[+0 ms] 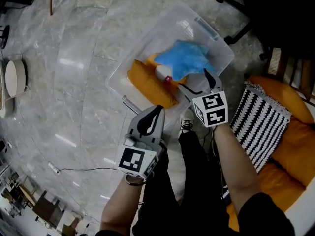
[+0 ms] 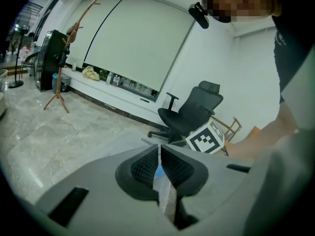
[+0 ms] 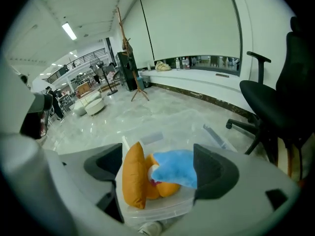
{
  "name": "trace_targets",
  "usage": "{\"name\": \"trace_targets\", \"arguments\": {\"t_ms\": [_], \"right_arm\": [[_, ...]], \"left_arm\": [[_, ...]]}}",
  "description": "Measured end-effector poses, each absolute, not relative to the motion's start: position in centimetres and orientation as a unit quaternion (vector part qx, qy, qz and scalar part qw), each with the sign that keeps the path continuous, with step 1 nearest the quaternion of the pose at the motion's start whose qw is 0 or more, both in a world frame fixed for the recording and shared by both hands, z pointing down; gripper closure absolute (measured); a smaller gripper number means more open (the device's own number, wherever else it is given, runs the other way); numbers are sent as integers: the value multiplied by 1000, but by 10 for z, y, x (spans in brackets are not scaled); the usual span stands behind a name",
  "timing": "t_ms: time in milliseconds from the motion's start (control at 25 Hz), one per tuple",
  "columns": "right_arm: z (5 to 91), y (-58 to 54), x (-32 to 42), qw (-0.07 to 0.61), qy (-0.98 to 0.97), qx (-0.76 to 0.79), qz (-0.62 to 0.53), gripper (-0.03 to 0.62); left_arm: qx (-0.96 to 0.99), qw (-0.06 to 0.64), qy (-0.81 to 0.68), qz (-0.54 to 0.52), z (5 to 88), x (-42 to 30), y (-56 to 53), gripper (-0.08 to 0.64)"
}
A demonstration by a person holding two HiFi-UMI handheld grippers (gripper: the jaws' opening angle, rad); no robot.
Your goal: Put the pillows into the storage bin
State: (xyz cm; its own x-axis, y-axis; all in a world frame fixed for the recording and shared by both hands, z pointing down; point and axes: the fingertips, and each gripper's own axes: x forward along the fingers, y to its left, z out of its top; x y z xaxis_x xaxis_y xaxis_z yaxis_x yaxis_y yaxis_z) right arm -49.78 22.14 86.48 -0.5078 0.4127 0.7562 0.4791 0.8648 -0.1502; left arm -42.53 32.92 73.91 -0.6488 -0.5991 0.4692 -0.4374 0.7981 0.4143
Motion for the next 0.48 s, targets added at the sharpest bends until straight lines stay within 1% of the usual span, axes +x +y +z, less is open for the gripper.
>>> {"name": "trace_targets", "arguments": {"t_ms": [200, 280, 360, 480], "right_arm": [[809, 224, -479, 404, -878, -253, -35, 135], [783, 228, -479, 384, -888, -250, -38, 143], [752, 236, -477, 363, -897, -250, -39, 155], [697, 245, -470, 332, -910, -247, -39, 178]], "left_arm": [[299, 305, -896, -124, 698, -408, 339, 551], [307, 287, -899, -121, 679, -411, 343, 546], [317, 262, -903, -121, 655, -413, 347, 504], [329, 238, -906, -115, 612, -408, 351, 488]]}}
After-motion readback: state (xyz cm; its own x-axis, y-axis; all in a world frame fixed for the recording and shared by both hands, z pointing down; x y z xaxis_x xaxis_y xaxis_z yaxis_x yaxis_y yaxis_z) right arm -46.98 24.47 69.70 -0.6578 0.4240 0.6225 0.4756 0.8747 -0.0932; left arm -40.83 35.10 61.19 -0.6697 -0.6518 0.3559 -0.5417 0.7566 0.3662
